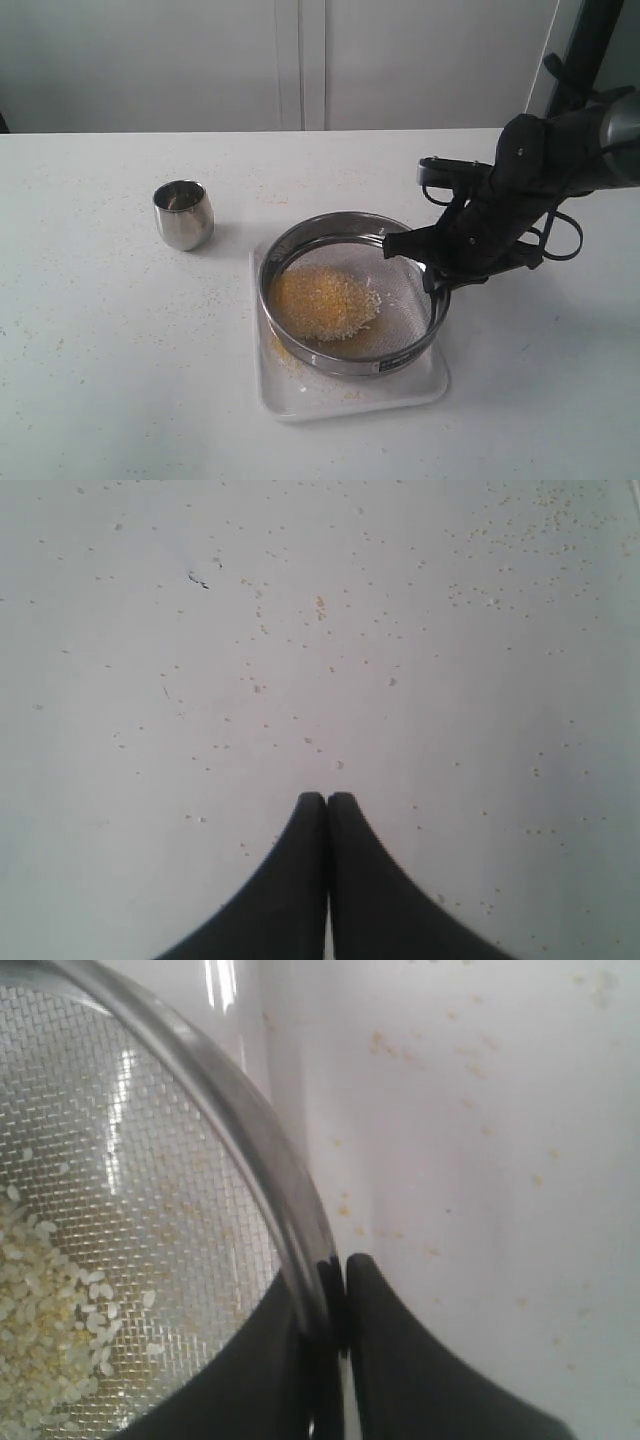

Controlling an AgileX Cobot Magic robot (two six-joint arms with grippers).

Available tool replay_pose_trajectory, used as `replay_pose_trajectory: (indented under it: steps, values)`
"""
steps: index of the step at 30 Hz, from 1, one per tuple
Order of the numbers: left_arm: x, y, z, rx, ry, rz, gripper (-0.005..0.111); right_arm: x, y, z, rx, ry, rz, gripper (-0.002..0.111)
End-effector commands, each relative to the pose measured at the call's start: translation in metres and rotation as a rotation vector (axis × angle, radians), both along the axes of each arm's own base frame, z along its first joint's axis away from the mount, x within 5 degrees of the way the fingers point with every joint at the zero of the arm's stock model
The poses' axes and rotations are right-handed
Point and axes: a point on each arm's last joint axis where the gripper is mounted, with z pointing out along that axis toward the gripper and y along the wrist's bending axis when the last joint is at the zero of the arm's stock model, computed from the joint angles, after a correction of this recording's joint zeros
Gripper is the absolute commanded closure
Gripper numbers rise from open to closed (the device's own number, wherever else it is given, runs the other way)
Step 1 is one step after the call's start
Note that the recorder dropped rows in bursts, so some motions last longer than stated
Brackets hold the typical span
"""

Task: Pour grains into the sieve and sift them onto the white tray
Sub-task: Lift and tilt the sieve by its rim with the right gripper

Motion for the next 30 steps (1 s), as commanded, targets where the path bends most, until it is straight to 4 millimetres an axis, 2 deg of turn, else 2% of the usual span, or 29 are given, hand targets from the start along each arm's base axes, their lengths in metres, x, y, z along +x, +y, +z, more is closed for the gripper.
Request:
replay_pose_trajectory:
  steps: [1, 3, 11, 14, 18, 20, 23, 26, 28, 30]
  values:
    - [-0.002, -0.001, -0.001, -0.010, 0.007, 0.002, 0.107, -0.001, 0.000, 0.006, 0.023, 0.007, -0.028, 0.108]
    - [-0.002, -0.001, -0.001, -0.010, 0.007, 0.002, 0.107, -0.002, 0.000, 0.008, 0.030, 0.010, -0.042, 0.108]
    - [-0.002, 0.000, -0.001, -0.010, 0.005, 0.003, 0.107, -0.007, -0.001, 0.035, 0.065, -0.033, -0.076, 0.108]
    - [-0.002, 0.000, -0.001, -0.010, 0.005, 0.003, 0.107, -0.009, 0.007, 0.034, 0.120, -0.007, -0.121, 0.108]
    - [-0.002, 0.000, -0.001, -0.010, 0.005, 0.003, 0.107, -0.010, 0.003, 0.036, 0.057, -0.026, -0.039, 0.108]
    - [-0.002, 0.000, -0.001, -0.010, 0.005, 0.003, 0.107, -0.008, -0.005, 0.035, 0.056, -0.016, -0.110, 0.108]
    - [-0.002, 0.000, -0.001, -0.010, 0.005, 0.003, 0.107, -0.008, 0.000, 0.034, 0.134, 0.028, -0.216, 0.108]
    - [-0.002, 0.000, -0.001, -0.010, 0.005, 0.003, 0.107, -0.013, 0.009, 0.036, 0.108, -0.001, -0.051, 0.108]
    - [-0.002, 0.000, -0.001, -0.010, 0.005, 0.003, 0.107, -0.010, 0.001, 0.037, 0.046, -0.037, -0.028, 0.108]
    - [-0.002, 0.000, -0.001, -0.010, 0.005, 0.003, 0.107, -0.005, -0.015, 0.037, 0.030, -0.029, -0.160, 0.108]
